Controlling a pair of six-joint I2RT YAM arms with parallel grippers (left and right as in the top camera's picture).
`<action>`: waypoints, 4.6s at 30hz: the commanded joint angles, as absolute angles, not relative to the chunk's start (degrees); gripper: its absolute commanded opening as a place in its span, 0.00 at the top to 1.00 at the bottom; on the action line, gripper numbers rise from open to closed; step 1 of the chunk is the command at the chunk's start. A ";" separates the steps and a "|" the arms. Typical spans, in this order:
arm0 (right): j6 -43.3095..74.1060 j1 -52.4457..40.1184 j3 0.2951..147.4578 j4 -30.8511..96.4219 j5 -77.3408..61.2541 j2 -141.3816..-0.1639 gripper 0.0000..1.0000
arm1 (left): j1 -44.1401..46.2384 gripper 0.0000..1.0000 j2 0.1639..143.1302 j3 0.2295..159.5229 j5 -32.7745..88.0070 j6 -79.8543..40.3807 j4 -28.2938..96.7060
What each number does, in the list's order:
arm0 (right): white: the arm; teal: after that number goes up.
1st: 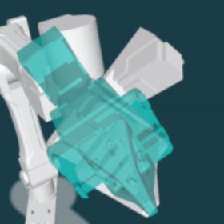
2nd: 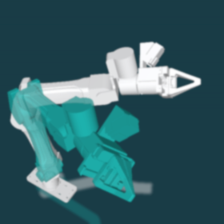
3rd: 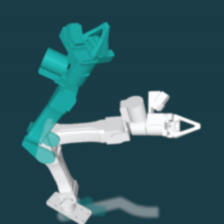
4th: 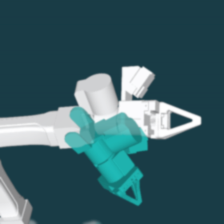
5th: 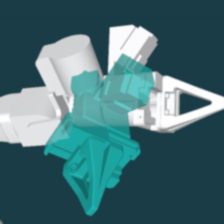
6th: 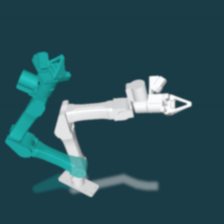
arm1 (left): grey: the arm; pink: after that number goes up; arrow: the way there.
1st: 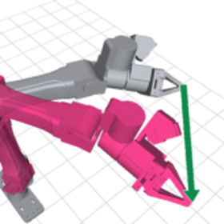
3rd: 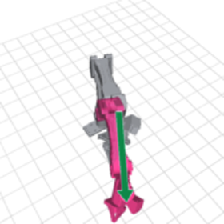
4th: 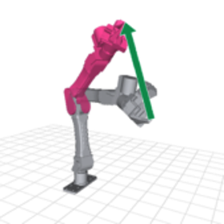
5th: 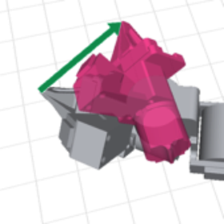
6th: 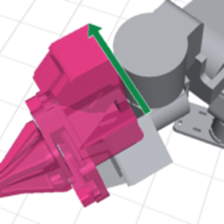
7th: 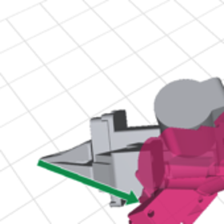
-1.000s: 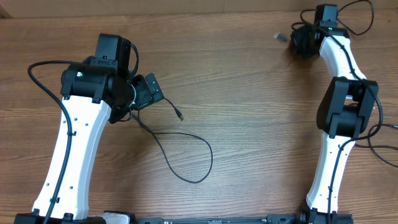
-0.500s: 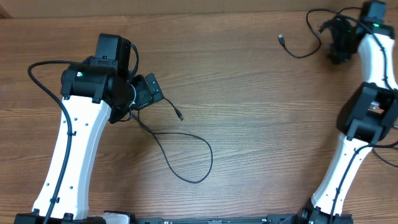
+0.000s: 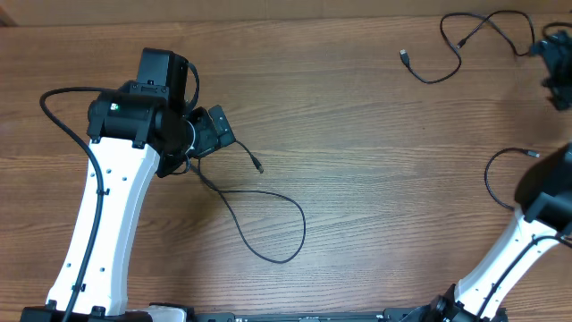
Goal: Untangle cables
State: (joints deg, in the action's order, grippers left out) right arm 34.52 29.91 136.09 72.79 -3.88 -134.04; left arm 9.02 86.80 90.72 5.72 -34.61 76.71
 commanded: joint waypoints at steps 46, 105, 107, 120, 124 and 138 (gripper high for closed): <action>33.12 28.23 103.44 66.17 -0.10 -130.21 0.71 | 9.41 0.00 86.96 91.11 5.34 -35.38 76.62; 33.01 39.62 140.62 97.08 -7.62 -127.44 0.00 | 9.41 0.00 86.96 91.11 5.34 -35.35 76.62; 32.99 39.88 140.62 97.06 -7.14 -125.29 0.00 | 9.41 0.00 86.96 91.11 5.34 -35.38 76.62; 31.57 40.29 132.75 97.08 8.51 -109.14 0.00 | 9.41 0.00 86.96 91.11 5.34 -35.35 76.62; 32.99 41.67 126.56 97.06 9.56 -107.04 0.00 | 9.41 0.00 86.96 91.11 5.34 -35.38 76.62; 38.61 48.34 108.07 88.77 14.55 -107.11 0.00 | 9.41 0.00 86.96 91.11 5.34 -35.35 76.62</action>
State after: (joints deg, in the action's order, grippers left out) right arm 37.54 46.59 109.91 89.56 13.15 -107.42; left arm 9.02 86.80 90.72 5.72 -34.61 76.69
